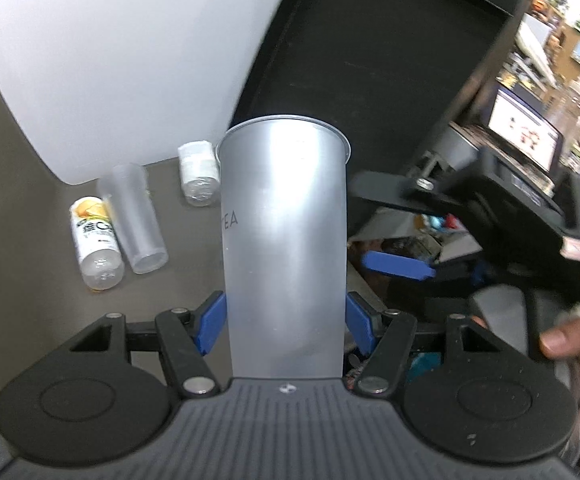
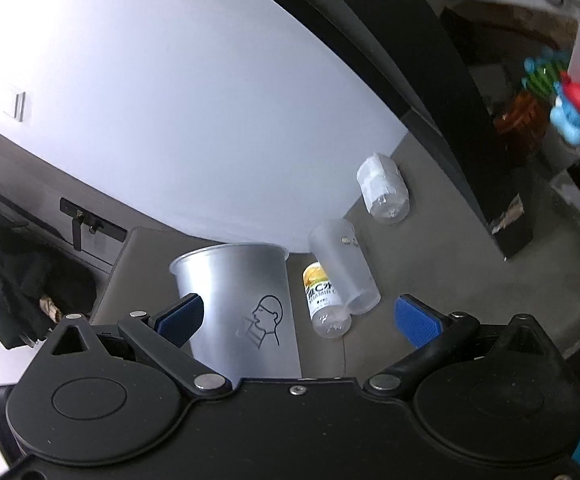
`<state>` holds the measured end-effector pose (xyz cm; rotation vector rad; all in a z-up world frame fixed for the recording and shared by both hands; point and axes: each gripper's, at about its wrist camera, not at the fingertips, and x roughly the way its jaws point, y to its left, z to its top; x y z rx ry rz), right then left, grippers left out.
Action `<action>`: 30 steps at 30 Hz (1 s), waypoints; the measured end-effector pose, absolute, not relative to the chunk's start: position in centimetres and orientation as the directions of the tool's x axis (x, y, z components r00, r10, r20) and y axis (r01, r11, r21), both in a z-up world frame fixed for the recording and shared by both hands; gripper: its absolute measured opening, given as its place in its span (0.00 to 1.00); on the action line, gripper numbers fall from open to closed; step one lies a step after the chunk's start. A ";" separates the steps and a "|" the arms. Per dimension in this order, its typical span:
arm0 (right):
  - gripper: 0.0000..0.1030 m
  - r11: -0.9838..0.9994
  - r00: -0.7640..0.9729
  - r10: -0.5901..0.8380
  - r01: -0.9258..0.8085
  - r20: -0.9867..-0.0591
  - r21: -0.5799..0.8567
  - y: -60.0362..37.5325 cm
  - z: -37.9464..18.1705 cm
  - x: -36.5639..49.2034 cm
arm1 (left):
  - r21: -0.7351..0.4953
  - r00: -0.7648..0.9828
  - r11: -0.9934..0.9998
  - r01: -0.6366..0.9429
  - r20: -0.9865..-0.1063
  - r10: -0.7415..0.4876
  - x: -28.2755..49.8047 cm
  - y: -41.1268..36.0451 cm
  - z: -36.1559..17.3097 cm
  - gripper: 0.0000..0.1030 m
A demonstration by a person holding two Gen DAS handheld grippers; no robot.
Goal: Flip cup upright
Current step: 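Hold the cup with the left gripper while the right gripper grasps its body, then open the left gripper while the right gripper turns the cup opening upward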
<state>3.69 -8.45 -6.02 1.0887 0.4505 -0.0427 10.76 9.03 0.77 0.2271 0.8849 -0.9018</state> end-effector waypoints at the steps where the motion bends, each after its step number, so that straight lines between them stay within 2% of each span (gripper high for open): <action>1: 1.00 0.465 0.907 0.196 0.248 -0.373 0.850 -8.4 -6.1 3.9 | -0.182 0.299 0.619 0.764 -0.751 -0.589 10.5 9.0 0.7 0.61; 20: 1.00 0.417 0.888 0.308 0.197 -0.341 0.888 -7.3 -6.7 6.1 | -0.200 0.221 0.549 0.812 -0.764 -0.606 9.0 10.2 0.2 0.61; 21: 0.95 0.418 0.888 0.312 0.190 -0.337 0.888 -7.2 -6.8 6.2 | -0.199 0.219 0.548 0.813 -0.766 -0.604 9.0 10.2 0.1 0.62; 22: 0.77 0.426 0.890 0.307 0.189 -0.338 0.885 -7.1 -6.7 6.3 | -0.198 0.221 0.554 0.809 -0.770 -0.598 9.1 10.3 0.0 0.62; 30: 0.74 0.574 0.876 0.242 0.217 -0.416 0.790 -5.6 -5.5 7.0 | -0.233 0.190 0.610 0.757 -0.815 -0.547 10.8 10.6 -1.3 0.62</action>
